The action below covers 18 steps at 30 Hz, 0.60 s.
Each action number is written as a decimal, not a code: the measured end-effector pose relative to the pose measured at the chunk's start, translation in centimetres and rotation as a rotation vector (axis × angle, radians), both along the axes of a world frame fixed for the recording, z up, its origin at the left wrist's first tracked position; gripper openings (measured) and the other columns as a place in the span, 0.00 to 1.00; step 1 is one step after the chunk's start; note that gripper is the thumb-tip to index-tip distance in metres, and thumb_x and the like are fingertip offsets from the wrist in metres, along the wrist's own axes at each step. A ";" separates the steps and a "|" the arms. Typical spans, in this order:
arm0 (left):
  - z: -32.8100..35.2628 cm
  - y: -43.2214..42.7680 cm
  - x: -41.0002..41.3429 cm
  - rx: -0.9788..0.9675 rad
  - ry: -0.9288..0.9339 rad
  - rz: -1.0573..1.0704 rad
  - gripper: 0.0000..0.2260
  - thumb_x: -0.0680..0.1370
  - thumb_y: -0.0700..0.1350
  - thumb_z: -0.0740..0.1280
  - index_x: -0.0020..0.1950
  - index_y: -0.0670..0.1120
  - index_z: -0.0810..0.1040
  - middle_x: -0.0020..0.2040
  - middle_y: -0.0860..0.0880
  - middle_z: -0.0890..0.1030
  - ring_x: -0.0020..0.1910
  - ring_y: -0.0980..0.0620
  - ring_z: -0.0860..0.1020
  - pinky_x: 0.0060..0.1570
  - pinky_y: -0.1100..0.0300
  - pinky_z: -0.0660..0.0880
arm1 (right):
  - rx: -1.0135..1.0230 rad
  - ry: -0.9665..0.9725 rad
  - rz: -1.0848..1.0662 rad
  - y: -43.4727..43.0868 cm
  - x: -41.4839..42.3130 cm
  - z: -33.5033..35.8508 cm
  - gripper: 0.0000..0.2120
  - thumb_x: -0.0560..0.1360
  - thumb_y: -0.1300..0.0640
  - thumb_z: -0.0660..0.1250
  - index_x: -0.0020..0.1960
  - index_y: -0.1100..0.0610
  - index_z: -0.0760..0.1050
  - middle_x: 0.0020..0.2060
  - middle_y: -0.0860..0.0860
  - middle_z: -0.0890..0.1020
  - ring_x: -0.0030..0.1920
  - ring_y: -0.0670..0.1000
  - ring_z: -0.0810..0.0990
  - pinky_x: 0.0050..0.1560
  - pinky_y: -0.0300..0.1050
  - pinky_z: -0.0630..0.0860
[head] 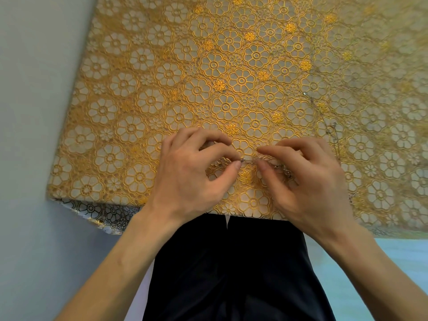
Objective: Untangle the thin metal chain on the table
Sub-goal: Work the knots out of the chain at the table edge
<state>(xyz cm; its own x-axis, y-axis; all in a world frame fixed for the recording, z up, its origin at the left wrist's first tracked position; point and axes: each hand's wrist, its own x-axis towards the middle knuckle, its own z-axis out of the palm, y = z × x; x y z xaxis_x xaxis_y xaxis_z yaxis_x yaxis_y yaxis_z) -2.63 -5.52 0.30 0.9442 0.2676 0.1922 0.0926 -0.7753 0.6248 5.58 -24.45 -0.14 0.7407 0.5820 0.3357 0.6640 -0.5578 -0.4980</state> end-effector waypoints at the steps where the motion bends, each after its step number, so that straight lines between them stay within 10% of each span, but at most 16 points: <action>1: 0.0 0.0 0.0 0.000 0.001 -0.001 0.03 0.74 0.53 0.72 0.46 0.57 0.84 0.53 0.59 0.81 0.56 0.53 0.76 0.58 0.53 0.65 | 0.017 -0.013 0.014 0.2 -0.1 0.2 0.09 0.78 0.53 0.72 0.55 0.54 0.85 0.47 0.53 0.82 0.49 0.56 0.79 0.51 0.51 0.75; 18: 0.5 0.9 0.0 0.002 0.067 -0.096 0.06 0.75 0.56 0.68 0.46 0.57 0.84 0.56 0.59 0.80 0.59 0.52 0.75 0.59 0.48 0.66 | -0.017 -0.074 0.229 1.4 0.4 -0.4 0.08 0.81 0.56 0.67 0.49 0.60 0.82 0.43 0.54 0.82 0.43 0.60 0.80 0.42 0.59 0.75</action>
<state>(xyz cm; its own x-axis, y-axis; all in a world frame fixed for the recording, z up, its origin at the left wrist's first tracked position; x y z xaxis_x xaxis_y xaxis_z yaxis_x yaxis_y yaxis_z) -2.59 -4.62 0.80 0.9762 0.1753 0.1279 0.0597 -0.7835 0.6185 5.97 -23.01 -0.57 0.5625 0.7379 0.3729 0.8085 -0.3965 -0.4350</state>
